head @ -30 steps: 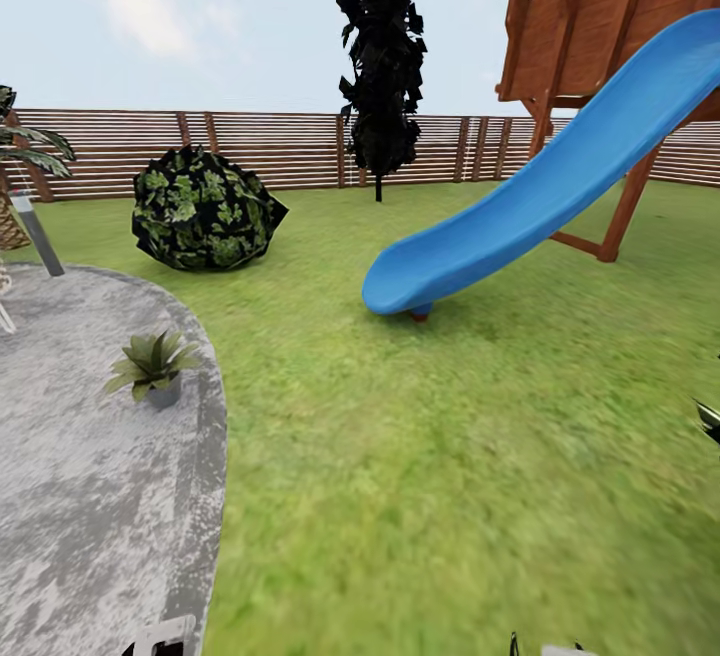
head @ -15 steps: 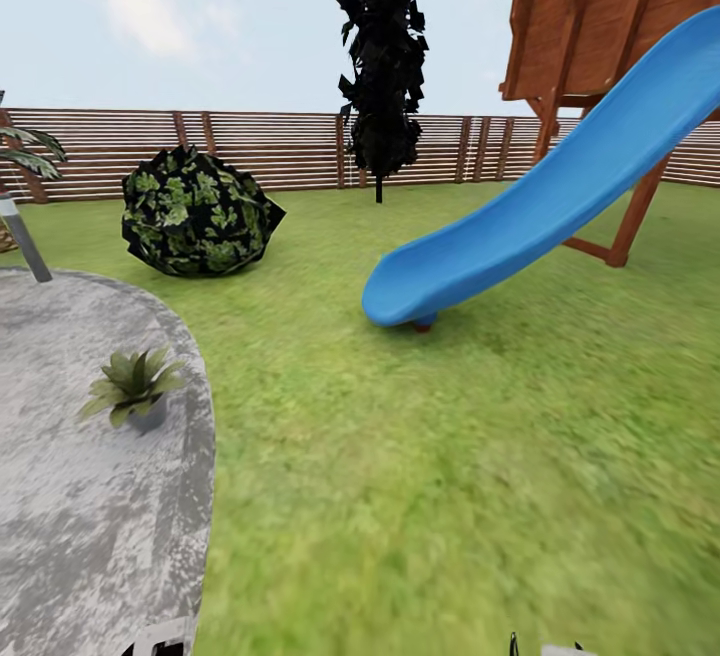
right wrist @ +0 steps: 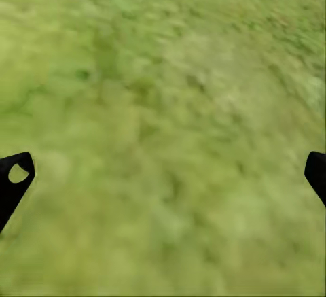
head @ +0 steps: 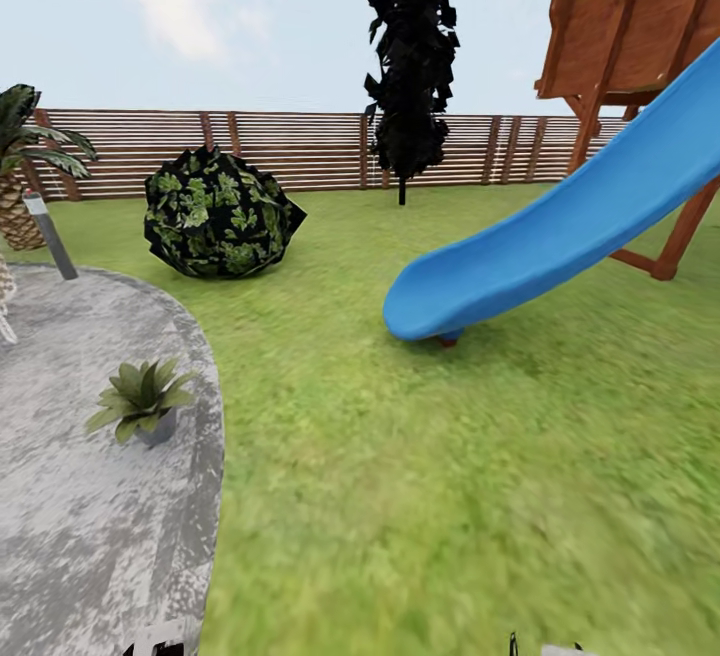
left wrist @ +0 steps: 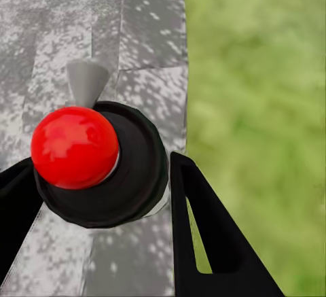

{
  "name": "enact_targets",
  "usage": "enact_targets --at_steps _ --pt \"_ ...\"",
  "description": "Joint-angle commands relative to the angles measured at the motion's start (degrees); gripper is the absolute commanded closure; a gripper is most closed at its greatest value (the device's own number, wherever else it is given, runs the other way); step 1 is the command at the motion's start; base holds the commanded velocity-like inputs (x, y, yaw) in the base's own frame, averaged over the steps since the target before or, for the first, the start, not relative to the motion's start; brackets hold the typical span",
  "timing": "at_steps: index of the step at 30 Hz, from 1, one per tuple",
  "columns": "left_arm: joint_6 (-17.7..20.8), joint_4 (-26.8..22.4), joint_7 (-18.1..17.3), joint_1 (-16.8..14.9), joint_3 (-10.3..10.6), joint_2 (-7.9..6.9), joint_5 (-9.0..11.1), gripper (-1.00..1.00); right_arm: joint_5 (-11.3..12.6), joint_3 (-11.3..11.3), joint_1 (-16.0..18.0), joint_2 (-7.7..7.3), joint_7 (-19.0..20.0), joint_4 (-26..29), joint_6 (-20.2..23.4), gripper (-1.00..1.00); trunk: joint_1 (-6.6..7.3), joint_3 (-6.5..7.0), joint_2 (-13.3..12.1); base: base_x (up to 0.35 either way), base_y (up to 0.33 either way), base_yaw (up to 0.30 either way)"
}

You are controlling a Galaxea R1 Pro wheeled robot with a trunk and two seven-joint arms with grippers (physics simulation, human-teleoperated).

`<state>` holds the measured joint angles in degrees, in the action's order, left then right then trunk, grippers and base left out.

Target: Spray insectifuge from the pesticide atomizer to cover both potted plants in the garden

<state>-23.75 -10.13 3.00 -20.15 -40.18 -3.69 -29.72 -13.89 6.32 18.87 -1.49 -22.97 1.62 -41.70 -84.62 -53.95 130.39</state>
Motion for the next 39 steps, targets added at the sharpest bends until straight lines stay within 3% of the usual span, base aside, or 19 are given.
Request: enact_targets --at_steps 1,39 --pt "-0.25 0.11 0.34 -0.07 -0.25 0.00 -0.61 1.00 -0.62 0.45 0.02 0.00 -0.23 -0.04 -0.13 -1.00 -0.02 -0.05 0.02 0.341 0.000 0.274" --pt "-0.25 0.11 0.34 -0.07 -0.25 0.00 -0.52 1.00 -0.62 0.45 0.02 0.00 -0.23 -0.04 -0.13 -1.00 -0.02 -0.05 0.02 0.330 0.058 0.276"
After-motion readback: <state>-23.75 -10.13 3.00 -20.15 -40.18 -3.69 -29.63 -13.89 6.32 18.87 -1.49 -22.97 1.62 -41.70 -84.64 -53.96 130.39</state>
